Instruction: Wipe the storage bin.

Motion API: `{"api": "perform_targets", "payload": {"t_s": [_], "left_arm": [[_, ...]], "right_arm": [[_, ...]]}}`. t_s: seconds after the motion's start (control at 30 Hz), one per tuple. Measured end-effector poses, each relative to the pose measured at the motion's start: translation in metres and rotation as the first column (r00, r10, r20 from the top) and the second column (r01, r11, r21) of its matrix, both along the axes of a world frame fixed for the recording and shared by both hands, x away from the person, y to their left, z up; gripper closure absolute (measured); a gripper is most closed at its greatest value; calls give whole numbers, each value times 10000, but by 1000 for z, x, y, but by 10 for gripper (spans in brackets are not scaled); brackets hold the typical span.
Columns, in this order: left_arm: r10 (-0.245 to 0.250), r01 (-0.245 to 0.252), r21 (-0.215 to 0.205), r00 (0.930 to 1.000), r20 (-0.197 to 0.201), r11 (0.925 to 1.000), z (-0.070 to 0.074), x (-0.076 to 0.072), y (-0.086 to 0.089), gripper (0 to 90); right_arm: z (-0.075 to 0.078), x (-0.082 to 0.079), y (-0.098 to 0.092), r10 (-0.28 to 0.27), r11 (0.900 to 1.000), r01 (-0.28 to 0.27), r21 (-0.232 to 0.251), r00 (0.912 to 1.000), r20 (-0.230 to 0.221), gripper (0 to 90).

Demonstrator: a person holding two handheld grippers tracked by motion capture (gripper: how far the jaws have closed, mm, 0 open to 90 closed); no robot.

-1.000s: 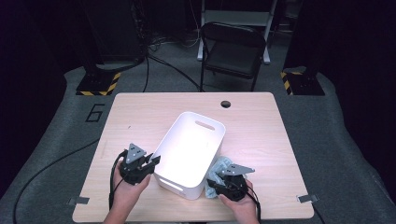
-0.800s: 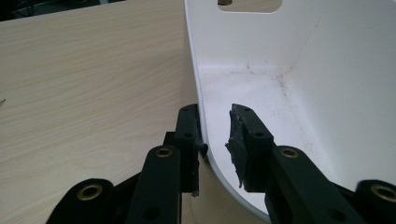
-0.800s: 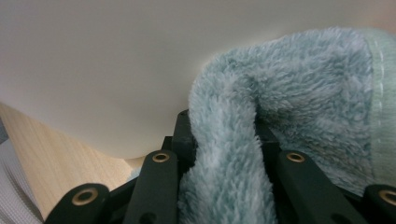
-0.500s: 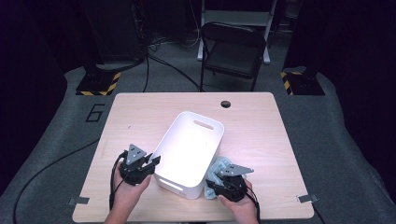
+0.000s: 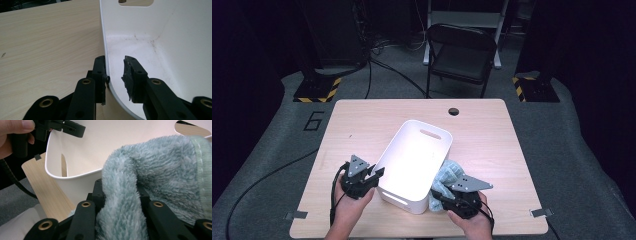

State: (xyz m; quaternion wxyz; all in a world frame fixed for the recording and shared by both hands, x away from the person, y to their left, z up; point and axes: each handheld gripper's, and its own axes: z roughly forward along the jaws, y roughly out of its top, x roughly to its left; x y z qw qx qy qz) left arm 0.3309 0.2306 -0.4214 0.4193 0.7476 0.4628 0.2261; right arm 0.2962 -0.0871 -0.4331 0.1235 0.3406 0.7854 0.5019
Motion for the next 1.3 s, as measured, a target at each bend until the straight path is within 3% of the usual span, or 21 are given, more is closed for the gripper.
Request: {"api": "perform_targets", "payload": {"t_s": [0.1, 0.23, 0.33, 0.6, 0.73, 0.9, 1.0, 1.3], "left_arm": [[86, -86, -8, 9999, 72, 10000, -1, 0, -1, 717], [50, -50, -3, 10000, 3, 10000, 0, -1, -1, 717], [167, -167, -48, 9998, 58, 9998, -1, -1, -1, 716], [203, -207, -227, 9996, -192, 9995, 0, 0, 1, 679], [142, -150, -464, 9997, -189, 9988, -2, 0, 2, 657], [-90, 78, -529, 9997, -219, 9986, -2, 0, 4, 622], [-181, 171, -485, 9997, -192, 9987, -2, -1, 2, 601], [-219, 212, -444, 9996, -155, 9988, -3, 0, 2, 582]], "right_arm": [[-7, -1, 1, 88, 9999, -86, 87, 9998, -180, 699], [-21, -4, 5, 77, 9998, -88, -203, 9987, -499, 699], [-29, -2, 5, 79, 9999, -84, -57, 9965, -830, 700], [-55, 23, 5, -416, 9970, 318, -705, 9889, -1425, 703], [-69, 34, 4, -627, 9951, 468, -875, 9801, -1882, 702], [-69, 34, 2, -495, 9945, 329, -993, 9843, -1693, 698], [-68, 30, 0, -434, 9962, 291, -821, 9830, -1782, 687], [-62, 21, -13, -820, 9935, 665, -924, 9810, -1757, 515]]}}
